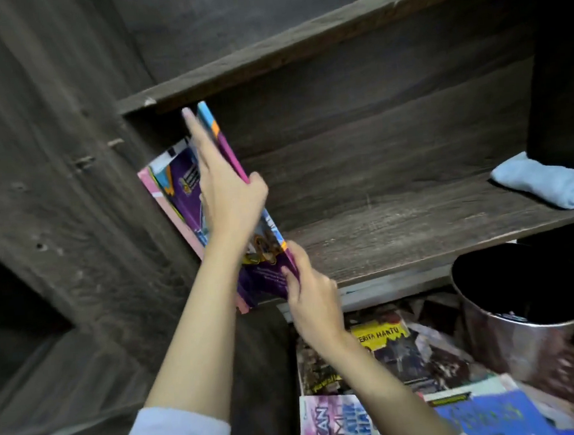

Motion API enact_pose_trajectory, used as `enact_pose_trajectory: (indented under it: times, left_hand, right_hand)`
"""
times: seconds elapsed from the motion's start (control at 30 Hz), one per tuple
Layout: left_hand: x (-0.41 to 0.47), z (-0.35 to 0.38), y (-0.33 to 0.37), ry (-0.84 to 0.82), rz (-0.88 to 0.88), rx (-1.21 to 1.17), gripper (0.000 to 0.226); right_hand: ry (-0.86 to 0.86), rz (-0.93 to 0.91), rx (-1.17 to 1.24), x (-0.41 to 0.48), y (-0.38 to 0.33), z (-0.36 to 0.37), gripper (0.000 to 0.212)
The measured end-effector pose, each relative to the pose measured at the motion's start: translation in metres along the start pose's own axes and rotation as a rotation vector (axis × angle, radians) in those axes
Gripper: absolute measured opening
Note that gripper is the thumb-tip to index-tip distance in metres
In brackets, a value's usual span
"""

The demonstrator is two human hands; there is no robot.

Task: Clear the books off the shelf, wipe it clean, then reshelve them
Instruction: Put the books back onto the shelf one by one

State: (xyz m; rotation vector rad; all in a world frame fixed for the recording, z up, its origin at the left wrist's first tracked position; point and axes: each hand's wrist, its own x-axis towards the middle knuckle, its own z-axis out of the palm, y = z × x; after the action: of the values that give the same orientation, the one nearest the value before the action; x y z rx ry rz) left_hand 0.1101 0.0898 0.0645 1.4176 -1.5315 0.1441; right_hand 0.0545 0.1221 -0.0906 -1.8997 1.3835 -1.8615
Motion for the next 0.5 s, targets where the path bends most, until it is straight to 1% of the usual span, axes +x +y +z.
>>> enact_pose_trajectory:
  times: [0.1,0.2,0.27,0.33,0.5]
  left_hand:
    - [-0.005,-0.009,-0.019,0.011,-0.004,-0.014,0.109]
    - [-0.009,-0.019,-0.034,0.036,0.022,0.044,0.105]
    - [-0.011,-0.027,-0.040,0.037,0.017,0.079,0.101]
    - [-0.014,-0.034,-0.046,0.024,0.023,0.144,0.098]
    - [-0.019,-0.032,-0.068,0.026,0.118,0.324,0.097]
  right_hand:
    - [-0.056,-0.035,-0.046,-0.012,0.001,0.017,0.040]
    - [-0.224,0.035,-0.008,-0.019,0.001,0.028,0.053]
    - [-0.358,0.114,-0.030,-0.018,0.002,0.035,0.055]
    - [-0.458,0.160,-0.038,-0.016,0.001,0.041,0.057]
    - [-0.682,0.165,-0.030,-0.011,0.006,0.062,0.067]
